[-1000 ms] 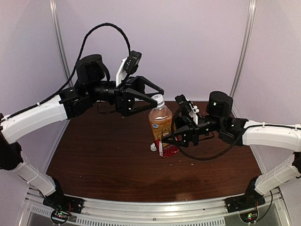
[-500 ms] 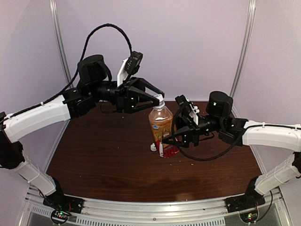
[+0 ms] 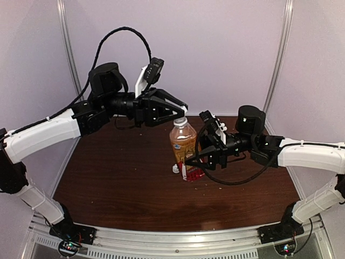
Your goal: Unscrew the bottle caps
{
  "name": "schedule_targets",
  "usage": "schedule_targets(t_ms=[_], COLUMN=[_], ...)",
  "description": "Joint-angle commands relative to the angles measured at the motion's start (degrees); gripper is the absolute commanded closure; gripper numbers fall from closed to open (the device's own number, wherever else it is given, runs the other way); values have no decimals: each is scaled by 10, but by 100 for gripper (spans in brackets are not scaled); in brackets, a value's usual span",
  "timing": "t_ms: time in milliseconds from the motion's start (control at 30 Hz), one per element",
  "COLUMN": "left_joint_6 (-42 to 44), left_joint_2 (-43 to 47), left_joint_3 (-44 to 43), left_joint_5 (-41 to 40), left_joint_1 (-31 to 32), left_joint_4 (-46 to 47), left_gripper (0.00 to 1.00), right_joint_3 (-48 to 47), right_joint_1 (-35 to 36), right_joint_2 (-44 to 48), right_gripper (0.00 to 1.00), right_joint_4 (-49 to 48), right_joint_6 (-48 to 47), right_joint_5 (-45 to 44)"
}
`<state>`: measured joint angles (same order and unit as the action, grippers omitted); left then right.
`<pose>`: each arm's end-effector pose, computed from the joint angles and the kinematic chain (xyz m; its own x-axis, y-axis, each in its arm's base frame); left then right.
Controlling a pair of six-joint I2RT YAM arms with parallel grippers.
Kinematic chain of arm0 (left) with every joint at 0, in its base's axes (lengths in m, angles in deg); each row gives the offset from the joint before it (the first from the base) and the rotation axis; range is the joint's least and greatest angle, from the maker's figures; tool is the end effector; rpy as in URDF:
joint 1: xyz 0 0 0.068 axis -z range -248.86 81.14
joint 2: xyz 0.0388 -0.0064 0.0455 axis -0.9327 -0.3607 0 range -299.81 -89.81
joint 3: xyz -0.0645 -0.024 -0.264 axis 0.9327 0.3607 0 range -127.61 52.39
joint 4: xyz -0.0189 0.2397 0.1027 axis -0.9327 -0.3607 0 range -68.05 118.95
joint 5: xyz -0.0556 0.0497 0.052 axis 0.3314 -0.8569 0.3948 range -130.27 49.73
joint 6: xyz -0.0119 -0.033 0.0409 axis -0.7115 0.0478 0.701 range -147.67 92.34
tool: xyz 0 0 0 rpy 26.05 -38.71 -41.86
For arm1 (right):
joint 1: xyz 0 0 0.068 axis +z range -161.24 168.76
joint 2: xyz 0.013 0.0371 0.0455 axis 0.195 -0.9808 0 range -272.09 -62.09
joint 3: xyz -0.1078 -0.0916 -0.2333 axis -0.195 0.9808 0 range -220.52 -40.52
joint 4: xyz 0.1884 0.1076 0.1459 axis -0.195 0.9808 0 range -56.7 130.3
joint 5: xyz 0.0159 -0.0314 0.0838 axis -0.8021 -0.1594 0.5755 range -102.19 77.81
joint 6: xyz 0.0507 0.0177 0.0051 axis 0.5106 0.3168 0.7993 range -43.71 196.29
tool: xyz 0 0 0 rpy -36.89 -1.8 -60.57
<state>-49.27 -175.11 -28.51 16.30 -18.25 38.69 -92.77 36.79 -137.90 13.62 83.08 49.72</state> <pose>0.1930 -0.2819 0.4264 -0.2960 0.0408 -0.9543 0.9079 -0.2984 -0.2944 0.1736 0.2398 0.3203 -0.1560 -0.0902 -0.9836 -0.9268 -0.3311 0.1774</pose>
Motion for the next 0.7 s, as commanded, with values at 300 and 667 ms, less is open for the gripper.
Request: schedule_targets(t_ms=[300, 667], left_joint_6=[17, 30], left_joint_2=[79, 146], left_joint_3=[-6, 159], left_joint_5=[-333, -578], left_joint_1=[-2, -5], left_joint_4=[-140, -170], left_gripper=[69, 69], right_joint_3=[-15, -8], right_joint_1=[-1, -3], right_joint_2=[18, 51], right_gripper=[69, 70], right_joint_4=[39, 67], right_joint_6=[-27, -43], right_joint_5=[-53, -102])
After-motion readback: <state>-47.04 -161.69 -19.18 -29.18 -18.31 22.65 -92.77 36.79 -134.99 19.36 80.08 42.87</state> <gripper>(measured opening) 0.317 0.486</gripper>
